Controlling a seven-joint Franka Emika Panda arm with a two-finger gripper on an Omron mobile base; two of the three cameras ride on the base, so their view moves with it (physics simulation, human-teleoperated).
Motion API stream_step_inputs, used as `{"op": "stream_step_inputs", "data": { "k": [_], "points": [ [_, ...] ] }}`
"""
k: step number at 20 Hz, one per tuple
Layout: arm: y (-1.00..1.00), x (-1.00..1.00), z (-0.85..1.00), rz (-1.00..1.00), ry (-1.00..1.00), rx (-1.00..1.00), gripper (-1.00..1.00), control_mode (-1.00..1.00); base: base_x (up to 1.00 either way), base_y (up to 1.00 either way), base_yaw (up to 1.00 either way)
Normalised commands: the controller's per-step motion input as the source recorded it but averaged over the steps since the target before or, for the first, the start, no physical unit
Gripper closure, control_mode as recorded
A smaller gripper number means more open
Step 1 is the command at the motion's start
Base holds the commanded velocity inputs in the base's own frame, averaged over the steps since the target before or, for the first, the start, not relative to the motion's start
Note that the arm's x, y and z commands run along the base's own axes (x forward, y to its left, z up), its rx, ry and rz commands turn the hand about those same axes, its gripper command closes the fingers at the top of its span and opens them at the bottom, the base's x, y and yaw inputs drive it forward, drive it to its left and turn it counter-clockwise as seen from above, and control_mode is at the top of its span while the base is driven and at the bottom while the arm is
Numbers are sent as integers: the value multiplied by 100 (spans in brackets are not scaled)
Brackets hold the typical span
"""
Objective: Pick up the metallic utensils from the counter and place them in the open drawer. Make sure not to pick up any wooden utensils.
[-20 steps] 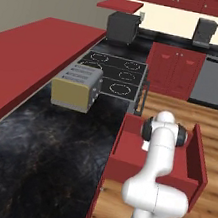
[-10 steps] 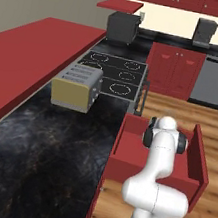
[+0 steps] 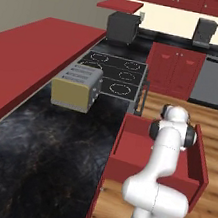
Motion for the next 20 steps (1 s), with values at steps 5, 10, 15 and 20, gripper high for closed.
{"op": "stream_step_inputs", "data": {
  "k": [5,10,15,20],
  "points": [
    [46,-97,100,-1,-20,-2,-100,-100,0,0,0],
    [41,-75,100,0,-13,-6,-100,-100,0,0,0],
    [47,-91,100,0,-8,-10,-100,-100,0,0,0],
    [36,-82,96,-1,-25,-16,-100,-100,0,0,0]
  ]
}}
